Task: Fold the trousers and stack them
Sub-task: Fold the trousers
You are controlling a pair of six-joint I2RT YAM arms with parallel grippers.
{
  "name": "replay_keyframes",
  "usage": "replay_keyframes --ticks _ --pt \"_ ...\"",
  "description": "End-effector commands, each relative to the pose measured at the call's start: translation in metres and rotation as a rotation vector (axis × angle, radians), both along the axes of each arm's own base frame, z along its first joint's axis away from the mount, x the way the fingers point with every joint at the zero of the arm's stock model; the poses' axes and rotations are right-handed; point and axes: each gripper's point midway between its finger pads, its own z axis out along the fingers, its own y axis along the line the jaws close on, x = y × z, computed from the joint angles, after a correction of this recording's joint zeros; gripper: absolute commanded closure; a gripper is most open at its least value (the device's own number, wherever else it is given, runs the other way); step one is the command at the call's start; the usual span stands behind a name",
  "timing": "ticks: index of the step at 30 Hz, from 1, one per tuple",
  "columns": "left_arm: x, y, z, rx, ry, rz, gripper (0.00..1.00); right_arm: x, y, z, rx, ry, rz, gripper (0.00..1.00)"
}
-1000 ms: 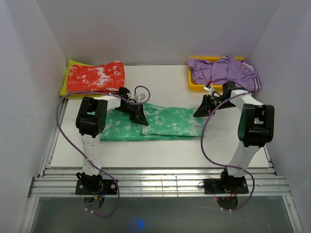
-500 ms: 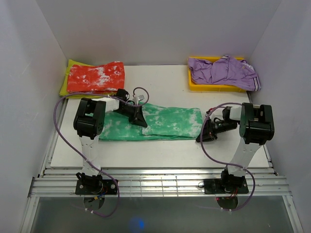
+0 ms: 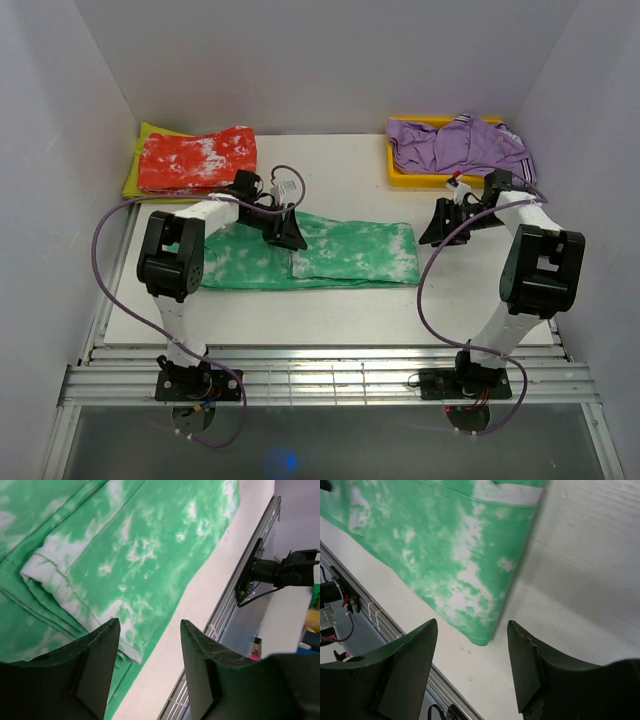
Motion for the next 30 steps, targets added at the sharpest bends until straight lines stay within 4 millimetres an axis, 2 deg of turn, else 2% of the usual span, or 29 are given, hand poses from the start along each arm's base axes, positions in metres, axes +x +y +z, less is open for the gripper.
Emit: replay_keyframes --ticks 1,3,5,6,7,9,10,11,12,13,15,16,18,19,20,22,23,25,28,30 --pt "0.011 0.005 0.070 -0.054 -0.189 0.024 0.36 -0.002 -0.016 -0.048 -0.099 0.102 -0.034 0.36" --pt "0.011 0.015 0.083 -0.061 -0.186 0.058 0.32 -0.002 -0.016 -0.060 -0.085 0.134 -0.033 0.36" --pt "0.016 0.037 0.099 -0.065 -0.213 0.115 0.29 0.001 -0.012 -0.064 -0.063 0.129 -0.033 0.36" --pt "0.016 0.048 0.102 -0.054 -0.211 0.143 0.22 0.001 -0.008 -0.063 -0.035 0.123 -0.031 0.36" --pt "0.024 0.073 0.103 -0.027 -0.228 0.207 0.21 0.002 -0.005 -0.065 -0.028 0.121 -0.028 0.36" --pt "0.023 0.105 0.111 -0.005 -0.238 0.285 0.21 0.001 -0.001 -0.072 -0.013 0.118 -0.031 0.36" --pt "0.029 0.139 0.110 0.033 -0.259 0.361 0.21 0.000 0.002 -0.076 -0.003 0.126 -0.028 0.37" --pt "0.029 0.156 0.116 0.054 -0.289 0.390 0.21 -0.002 0.005 -0.080 0.013 0.133 -0.024 0.37" --pt "0.024 0.171 0.115 0.071 -0.269 0.422 0.21 -0.005 0.009 -0.083 0.029 0.150 -0.018 0.39" --pt "0.024 0.203 0.113 0.103 -0.265 0.497 0.21 -0.006 0.011 -0.085 0.038 0.157 -0.016 0.41" --pt "0.018 0.233 0.110 0.136 -0.251 0.551 0.21 -0.007 0.015 -0.088 0.052 0.167 -0.013 0.50" --pt "0.015 0.259 0.107 0.153 -0.238 0.615 0.21 -0.008 0.015 -0.092 0.056 0.179 -0.014 0.54" --pt "0.010 0.283 0.095 0.189 -0.214 0.653 0.21 -0.009 0.017 -0.095 0.075 0.201 -0.010 0.58" --pt "0.007 0.303 0.091 0.212 -0.203 0.696 0.21 -0.009 0.018 -0.096 0.079 0.202 -0.009 0.58" --pt "0.006 0.312 0.086 0.232 -0.194 0.712 0.21 -0.011 0.018 -0.097 0.084 0.208 -0.009 0.59" --pt "0.001 0.333 0.072 0.257 -0.164 0.743 0.20 -0.012 0.018 -0.100 0.084 0.203 -0.001 0.69" --pt "-0.001 0.340 0.067 0.273 -0.150 0.753 0.20 -0.012 0.019 -0.098 0.088 0.197 0.004 0.81" --pt "-0.006 0.348 0.052 0.279 -0.116 0.752 0.20 -0.011 0.019 -0.088 0.094 0.175 0.013 0.92" --pt "-0.012 0.351 0.034 0.321 -0.118 0.708 0.22 -0.007 0.011 -0.066 0.077 0.120 0.010 0.92" --pt "-0.013 0.348 0.028 0.316 -0.140 0.681 0.22 -0.004 0.004 -0.049 0.062 0.074 0.012 0.92"
